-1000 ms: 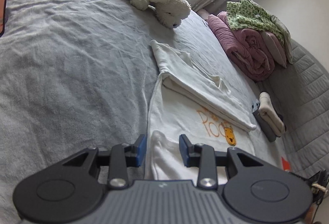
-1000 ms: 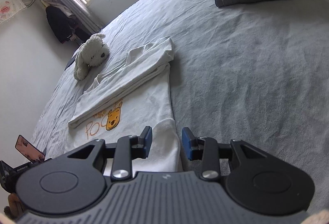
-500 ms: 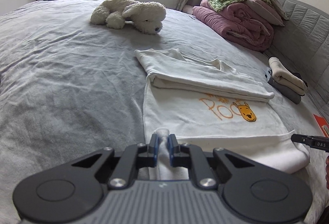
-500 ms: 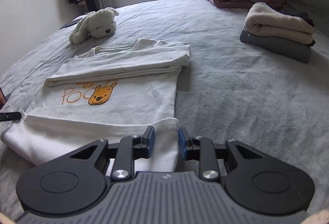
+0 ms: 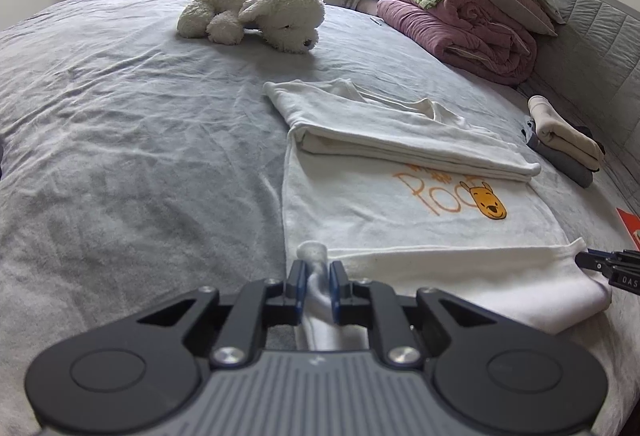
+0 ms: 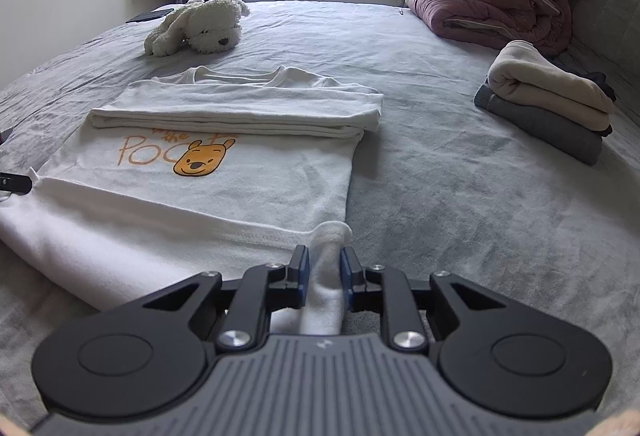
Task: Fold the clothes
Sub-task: 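Lift the hem with both tools and fold it toward the collar, then lay the hem over the body and open both tools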
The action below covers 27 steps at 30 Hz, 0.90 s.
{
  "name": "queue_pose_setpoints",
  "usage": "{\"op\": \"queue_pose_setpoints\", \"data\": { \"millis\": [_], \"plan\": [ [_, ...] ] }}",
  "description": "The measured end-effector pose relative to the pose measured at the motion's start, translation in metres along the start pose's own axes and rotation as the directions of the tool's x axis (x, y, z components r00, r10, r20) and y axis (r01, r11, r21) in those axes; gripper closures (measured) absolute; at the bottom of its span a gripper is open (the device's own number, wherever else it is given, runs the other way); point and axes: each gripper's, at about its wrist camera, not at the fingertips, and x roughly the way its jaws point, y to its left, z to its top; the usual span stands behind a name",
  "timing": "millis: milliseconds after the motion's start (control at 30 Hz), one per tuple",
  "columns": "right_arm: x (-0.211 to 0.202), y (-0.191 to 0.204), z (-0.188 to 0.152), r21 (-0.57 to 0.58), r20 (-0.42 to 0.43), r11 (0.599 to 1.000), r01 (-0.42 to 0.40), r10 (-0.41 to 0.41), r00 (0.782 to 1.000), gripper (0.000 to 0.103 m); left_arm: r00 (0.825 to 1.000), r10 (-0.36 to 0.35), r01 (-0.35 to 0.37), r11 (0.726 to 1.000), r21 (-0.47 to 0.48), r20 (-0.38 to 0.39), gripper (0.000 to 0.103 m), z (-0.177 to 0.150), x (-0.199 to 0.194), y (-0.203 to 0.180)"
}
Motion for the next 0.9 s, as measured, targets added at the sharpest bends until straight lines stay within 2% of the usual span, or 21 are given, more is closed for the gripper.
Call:
{"op": "queue_pose_setpoints", "data": {
  "millis": [100, 300, 533, 733, 900],
  "plan": [
    [0.003, 0.003, 0.000, -0.017, 0.004, 1.000, 0.009, -0.009, 1.000, 0.082, 1.000, 0.018, -0.018, 0.999, 0.050, 0.007, 0.093, -0.001, -0.001, -0.005],
    [0.001, 0.010, 0.001, -0.062, 0.046, 0.997, 0.044, -0.041, 0.998, 0.096, 0.998, 0.045, -0.049, 0.991, 0.125, 0.033, 0.095, -0.003, -0.005, -0.013],
    [-0.010, 0.020, 0.000, -0.119, 0.129, 0.988, 0.102, -0.087, 0.988, 0.098, 0.995, 0.055, -0.065, 0.989, 0.134, 0.080, 0.096, -0.004, -0.014, -0.016],
    [-0.027, 0.029, 0.000, -0.153, 0.236, 0.971, 0.184, -0.145, 0.961, 0.098, 0.979, 0.061, -0.096, 0.980, 0.175, 0.192, 0.096, -0.004, -0.035, -0.028],
    [-0.038, 0.037, 0.006, -0.198, 0.342, 0.942, 0.270, -0.192, 0.920, 0.098, 0.956, 0.102, -0.161, 0.967, 0.199, 0.275, 0.096, 0.008, -0.042, -0.039]
  ]
}}
